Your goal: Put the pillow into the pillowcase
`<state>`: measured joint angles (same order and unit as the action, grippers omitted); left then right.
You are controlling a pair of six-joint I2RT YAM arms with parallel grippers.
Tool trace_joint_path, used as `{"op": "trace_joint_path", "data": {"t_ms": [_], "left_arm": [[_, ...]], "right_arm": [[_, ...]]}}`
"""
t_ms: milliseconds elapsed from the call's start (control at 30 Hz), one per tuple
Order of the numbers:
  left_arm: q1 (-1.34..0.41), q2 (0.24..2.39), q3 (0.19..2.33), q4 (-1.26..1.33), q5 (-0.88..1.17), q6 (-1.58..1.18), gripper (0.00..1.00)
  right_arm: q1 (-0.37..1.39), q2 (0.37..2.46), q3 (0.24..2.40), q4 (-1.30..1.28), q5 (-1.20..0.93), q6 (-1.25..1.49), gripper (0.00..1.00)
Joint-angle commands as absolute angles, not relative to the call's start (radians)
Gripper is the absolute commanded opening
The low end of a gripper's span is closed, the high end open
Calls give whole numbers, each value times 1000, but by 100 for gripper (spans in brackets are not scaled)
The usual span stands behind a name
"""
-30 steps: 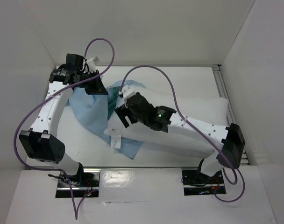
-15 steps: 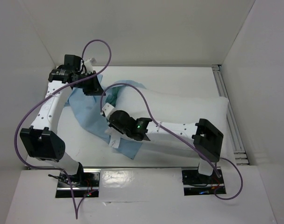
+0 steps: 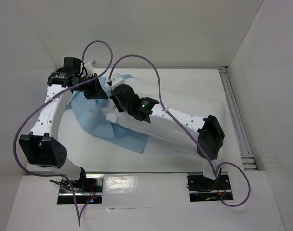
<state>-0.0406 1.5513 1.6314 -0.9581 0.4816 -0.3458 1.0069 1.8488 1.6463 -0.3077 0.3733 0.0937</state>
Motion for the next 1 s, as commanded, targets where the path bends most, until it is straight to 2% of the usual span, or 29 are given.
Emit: {"op": "trace_joint_path", "data": {"t_ms": [0,267,600,867,967], "left_arm": [[-34,1474,1637,-1005,548,-333,0],[-34,1430,1646,-1017,560,-342,0],[-14,1421,1655,-1006,649,-342,0],[-14,1430,1635,-979,719,-342,0],[-26,1483,1644,-919,781,-371,0]], "right_arm": [[968,1960,1826,-388,437,205,0],[864,2132,1982,-526,437,403,0],[770,2186,1980,-632,508,551,0],[787,2154,1913,-445,353,494,0],[810,2073,1778,-271,240,477,0]]}}
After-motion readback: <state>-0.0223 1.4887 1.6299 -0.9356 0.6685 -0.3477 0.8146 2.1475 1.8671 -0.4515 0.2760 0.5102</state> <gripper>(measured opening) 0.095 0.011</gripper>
